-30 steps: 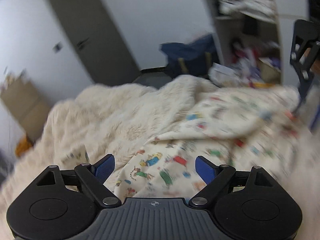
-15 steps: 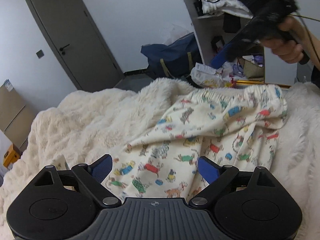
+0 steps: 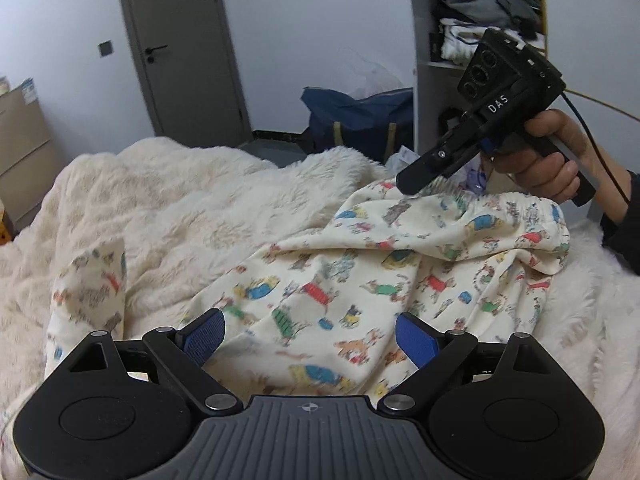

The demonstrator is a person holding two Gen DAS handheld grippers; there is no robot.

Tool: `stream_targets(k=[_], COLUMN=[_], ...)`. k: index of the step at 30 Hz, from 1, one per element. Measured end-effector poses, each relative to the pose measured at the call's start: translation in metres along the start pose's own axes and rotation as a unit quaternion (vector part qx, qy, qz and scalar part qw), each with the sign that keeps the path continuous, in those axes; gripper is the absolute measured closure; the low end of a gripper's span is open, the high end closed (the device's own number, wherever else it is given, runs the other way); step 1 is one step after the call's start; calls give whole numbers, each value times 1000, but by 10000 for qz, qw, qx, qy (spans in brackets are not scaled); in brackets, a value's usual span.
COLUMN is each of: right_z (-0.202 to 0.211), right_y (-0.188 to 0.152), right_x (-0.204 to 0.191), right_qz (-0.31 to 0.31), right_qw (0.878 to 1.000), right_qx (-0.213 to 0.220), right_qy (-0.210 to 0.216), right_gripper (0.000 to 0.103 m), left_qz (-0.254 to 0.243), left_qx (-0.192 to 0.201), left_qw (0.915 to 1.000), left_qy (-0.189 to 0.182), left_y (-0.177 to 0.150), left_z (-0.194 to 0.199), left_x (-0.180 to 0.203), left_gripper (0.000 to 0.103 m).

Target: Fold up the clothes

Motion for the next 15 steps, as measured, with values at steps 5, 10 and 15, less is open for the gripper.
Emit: stream_targets(k=[5, 10, 15], right_z=[7, 61, 76], right_y=[25, 75, 106], right_x=[-6, -16, 2], right_qz=[119, 229, 437], right_qw=[9988, 9799, 9562], right_qx=[448, 1971, 2737], right_qy=[144, 218, -940], right_gripper=[97, 98, 97], left_qz=[162, 550, 880], left_qx=[173, 591, 800], left_qw=[9997, 9962, 9877], left_qy=[-42, 318, 1019], left_y=[-4, -3, -4], left_z=[15, 42, 56], left_x=[-8, -33, -57], left_gripper=[13, 13, 13])
Point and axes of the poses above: each gripper's, at about its wrist camera, not at the fingertips, and z roughly against the way its jaws point, x to its right, y to its top, the point moved 7 cm from there along -z, roughly the way its jaws point, and after that the axes turned 8 degrees about -y, right-handed, at the moved point
